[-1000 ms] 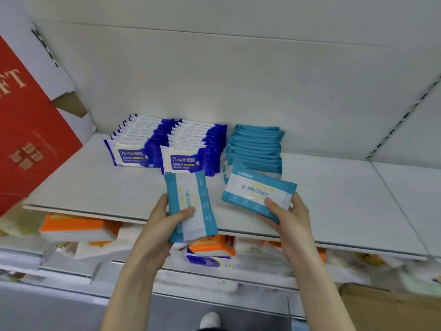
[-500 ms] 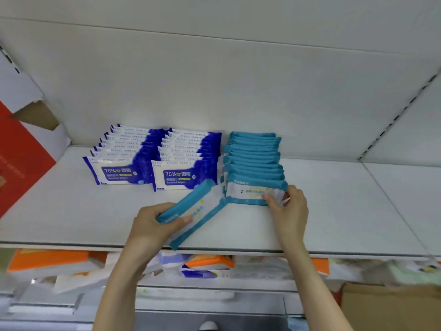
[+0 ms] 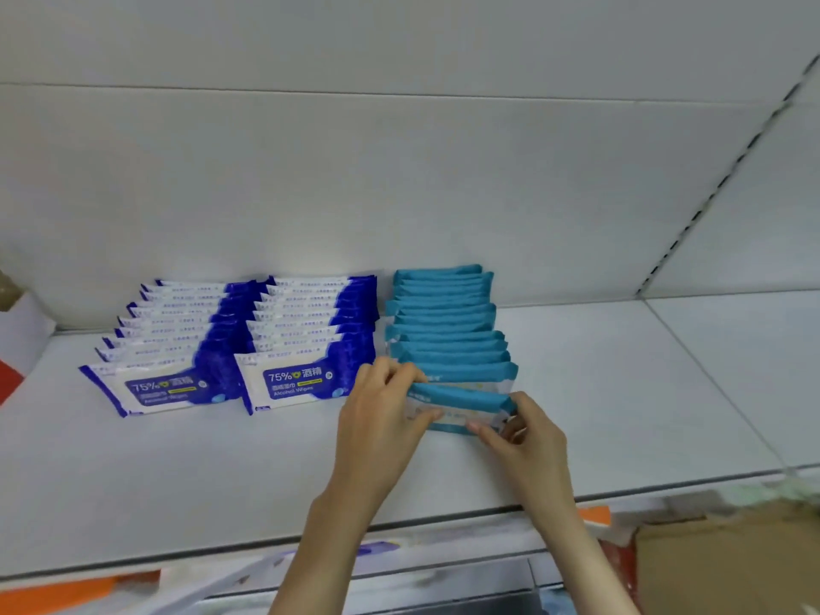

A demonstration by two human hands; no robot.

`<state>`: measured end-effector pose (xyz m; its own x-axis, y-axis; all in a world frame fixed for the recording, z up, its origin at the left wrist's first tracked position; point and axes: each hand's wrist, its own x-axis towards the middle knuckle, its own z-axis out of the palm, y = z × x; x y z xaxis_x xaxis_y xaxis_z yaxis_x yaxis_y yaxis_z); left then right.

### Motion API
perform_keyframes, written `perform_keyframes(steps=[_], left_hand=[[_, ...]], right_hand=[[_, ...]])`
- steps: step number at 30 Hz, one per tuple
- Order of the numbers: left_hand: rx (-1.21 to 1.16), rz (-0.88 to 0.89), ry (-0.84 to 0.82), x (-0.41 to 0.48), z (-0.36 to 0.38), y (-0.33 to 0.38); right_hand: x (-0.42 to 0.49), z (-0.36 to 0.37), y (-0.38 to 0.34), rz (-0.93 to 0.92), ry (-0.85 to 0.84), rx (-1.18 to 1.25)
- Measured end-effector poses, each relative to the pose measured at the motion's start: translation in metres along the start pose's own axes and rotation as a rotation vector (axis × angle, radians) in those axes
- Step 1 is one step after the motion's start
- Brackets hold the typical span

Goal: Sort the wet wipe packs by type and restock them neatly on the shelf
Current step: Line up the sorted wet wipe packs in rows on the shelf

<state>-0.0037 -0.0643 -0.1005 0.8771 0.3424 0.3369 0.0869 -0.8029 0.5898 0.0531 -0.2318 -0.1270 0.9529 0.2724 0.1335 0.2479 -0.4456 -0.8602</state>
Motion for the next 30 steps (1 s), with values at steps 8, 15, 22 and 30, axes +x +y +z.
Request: perform_keyframes(steps=[8, 15, 22, 30], left_hand=[[0.113, 0.052, 0.225, 0.004, 0.026, -0.013], [0.089, -0.032, 0.211, -0.016, 0.028, -0.004], [0.014, -0.149, 0.184, -0.085, 0.026, 0.046], [-0.116, -0.028, -0.035, -0.238, 0.099, 0.192]], right_hand=[[0.013, -0.004, 0.010, 0.066, 0.118, -0.141], [-0.001, -0.007, 0.013, 0.053, 0.139, -0.042], [-0.061, -0.082, 0.037, 0.008, 0.105, -0.078], [-0.211, -0.240, 0.116, 0.046, 0.115, -0.351]])
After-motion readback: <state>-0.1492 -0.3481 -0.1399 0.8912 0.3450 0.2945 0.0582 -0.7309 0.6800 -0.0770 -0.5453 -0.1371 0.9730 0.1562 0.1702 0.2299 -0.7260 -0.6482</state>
